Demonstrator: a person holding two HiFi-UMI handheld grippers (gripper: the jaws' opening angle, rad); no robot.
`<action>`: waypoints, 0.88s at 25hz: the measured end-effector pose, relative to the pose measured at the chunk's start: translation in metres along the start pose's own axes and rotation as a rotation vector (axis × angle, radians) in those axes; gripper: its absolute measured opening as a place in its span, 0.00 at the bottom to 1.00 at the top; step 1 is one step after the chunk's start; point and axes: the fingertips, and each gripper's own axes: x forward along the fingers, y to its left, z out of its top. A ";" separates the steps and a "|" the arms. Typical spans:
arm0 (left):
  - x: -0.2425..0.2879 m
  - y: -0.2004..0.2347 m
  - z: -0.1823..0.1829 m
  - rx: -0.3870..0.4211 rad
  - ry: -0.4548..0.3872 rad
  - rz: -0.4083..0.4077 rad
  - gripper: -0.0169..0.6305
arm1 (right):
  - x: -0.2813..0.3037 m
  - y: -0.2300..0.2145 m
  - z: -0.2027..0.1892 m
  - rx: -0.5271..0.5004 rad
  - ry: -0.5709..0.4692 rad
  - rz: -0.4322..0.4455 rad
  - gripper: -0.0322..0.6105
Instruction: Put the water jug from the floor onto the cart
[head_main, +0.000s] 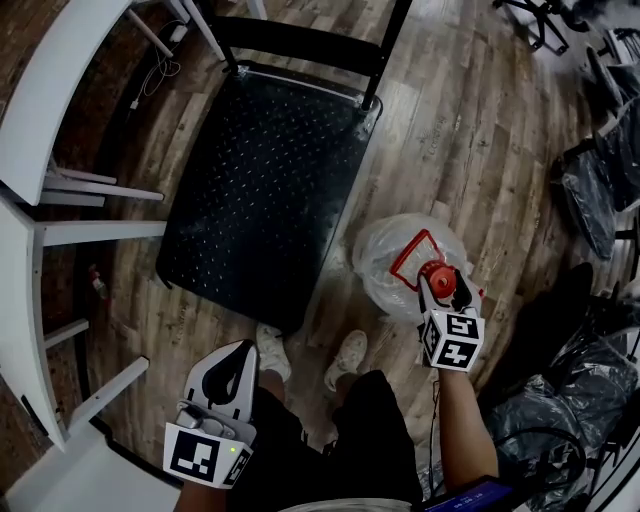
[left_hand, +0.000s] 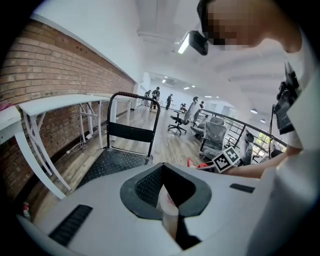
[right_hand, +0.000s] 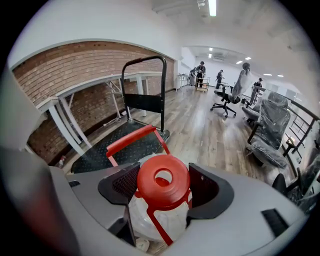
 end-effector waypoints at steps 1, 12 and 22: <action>-0.003 0.002 0.005 0.002 -0.008 0.000 0.02 | -0.010 0.001 0.008 0.000 -0.007 -0.001 0.53; -0.057 0.026 0.063 -0.007 -0.108 0.025 0.02 | -0.117 0.030 0.092 -0.047 -0.056 0.023 0.53; -0.109 0.089 0.059 -0.068 -0.168 0.158 0.02 | -0.129 0.113 0.139 -0.167 -0.076 0.125 0.53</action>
